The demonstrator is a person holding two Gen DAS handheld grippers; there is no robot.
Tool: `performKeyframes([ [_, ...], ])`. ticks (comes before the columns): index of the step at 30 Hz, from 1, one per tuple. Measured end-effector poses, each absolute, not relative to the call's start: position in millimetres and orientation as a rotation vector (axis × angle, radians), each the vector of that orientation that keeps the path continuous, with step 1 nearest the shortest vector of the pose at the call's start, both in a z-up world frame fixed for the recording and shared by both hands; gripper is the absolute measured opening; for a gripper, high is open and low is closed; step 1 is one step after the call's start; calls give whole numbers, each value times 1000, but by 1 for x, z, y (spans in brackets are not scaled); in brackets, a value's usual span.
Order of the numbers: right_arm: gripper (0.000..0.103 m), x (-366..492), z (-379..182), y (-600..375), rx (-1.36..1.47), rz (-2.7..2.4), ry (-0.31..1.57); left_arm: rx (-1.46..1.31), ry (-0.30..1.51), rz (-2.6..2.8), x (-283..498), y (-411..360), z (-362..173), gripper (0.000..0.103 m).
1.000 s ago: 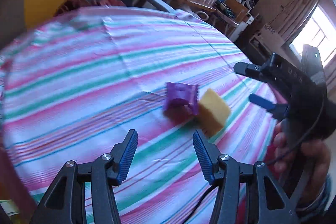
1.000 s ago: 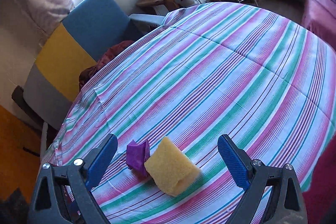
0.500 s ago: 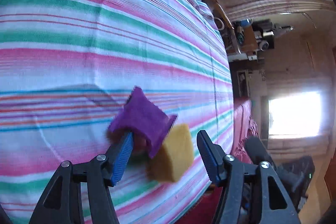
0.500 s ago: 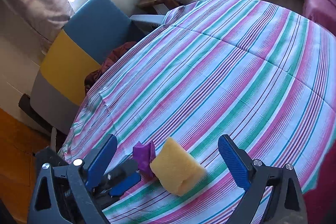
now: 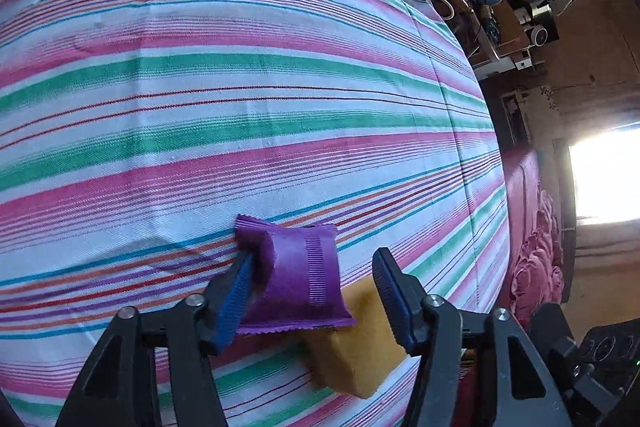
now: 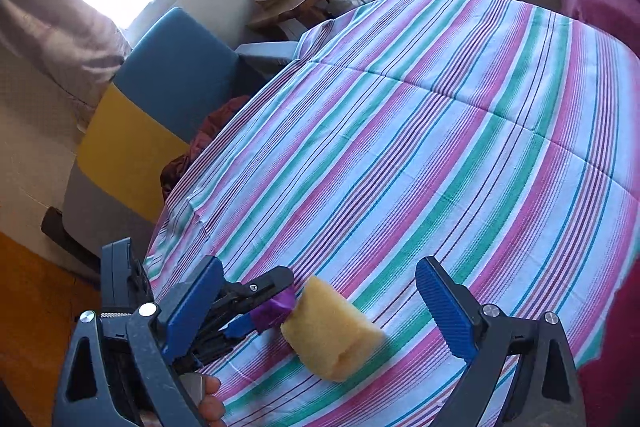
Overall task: Organize objects
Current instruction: 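Grasp the purple packet with the left gripper, then grasp the second yellow sponge with the right gripper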
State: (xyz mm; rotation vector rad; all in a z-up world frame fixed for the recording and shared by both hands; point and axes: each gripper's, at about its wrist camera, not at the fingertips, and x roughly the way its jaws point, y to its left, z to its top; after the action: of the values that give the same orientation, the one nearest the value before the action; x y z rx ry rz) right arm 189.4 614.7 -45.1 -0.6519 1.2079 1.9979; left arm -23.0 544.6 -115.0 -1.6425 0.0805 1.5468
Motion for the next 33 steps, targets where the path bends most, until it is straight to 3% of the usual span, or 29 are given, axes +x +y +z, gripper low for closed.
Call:
performKeyframes([
  [1,98,190,-46,616,-655,1990,1203,-1615,116,1568,-23,542,-115,38],
  [2,98,189,-47,617,-660,1981,1203,-1591,123,1568,-24,536,-116,34],
  [14,98,148,-69,610,-974,2029,1078,-1391,206,1719,-22,439,-99,33],
  [21,97,122,-81,588,-1199,2042,824,-1315,184,1767,-13,387,-81,33],
  [28,96,111,-93,581,-1306,2019,728,-1231,160,1806,3,354,-60,33],
  [29,94,109,-93,580,-1319,2018,706,-1223,150,1809,4,345,-57,33],
  [31,62,103,-96,575,-1361,2008,616,-1199,140,1823,7,331,-52,33],
  [33,60,101,-96,570,-1371,2010,550,-1174,124,1848,7,312,-45,33],
])
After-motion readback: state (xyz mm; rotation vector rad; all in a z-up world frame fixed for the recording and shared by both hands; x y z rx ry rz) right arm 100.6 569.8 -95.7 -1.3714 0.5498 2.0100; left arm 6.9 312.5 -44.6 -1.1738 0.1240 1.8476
